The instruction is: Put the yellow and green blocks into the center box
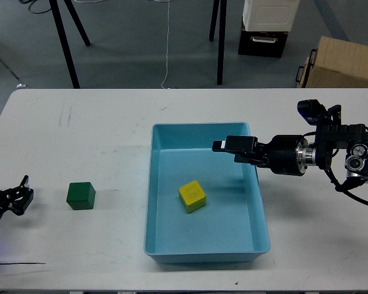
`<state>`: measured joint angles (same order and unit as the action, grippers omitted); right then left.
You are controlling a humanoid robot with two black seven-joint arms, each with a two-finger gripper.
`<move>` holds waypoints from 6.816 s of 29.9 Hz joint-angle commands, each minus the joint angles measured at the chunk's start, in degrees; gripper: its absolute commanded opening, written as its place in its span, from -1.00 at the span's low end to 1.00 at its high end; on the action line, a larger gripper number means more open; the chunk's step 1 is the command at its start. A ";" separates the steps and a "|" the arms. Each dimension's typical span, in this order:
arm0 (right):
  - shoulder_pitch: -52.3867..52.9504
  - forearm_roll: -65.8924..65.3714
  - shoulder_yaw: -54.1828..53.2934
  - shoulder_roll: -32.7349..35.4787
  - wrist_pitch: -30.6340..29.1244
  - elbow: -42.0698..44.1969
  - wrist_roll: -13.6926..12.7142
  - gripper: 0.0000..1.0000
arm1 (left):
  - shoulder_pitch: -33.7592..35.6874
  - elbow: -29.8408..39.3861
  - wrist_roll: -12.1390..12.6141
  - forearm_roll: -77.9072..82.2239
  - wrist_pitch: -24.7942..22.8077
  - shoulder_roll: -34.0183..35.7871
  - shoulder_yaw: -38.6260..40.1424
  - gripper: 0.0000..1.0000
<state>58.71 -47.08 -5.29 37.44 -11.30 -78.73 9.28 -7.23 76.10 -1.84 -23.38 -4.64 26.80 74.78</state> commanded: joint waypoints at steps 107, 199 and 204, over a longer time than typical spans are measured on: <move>-49.21 95.33 -30.48 10.38 -16.70 -5.65 18.72 1.00 | 0.81 -0.17 0.44 -0.08 -2.21 -0.26 1.07 1.00; -50.09 92.26 -30.49 9.31 -16.70 -4.68 18.72 1.00 | 1.86 24.97 -7.21 115.75 -11.26 44.58 -17.47 1.00; -50.18 92.17 -30.49 9.75 -16.70 -4.68 18.72 1.00 | 6.07 24.80 -7.56 121.73 -11.44 39.39 -19.49 1.00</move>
<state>8.60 45.14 -35.77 46.81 -28.00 -83.41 28.00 -4.08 101.06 -9.25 95.03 -15.98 69.23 56.61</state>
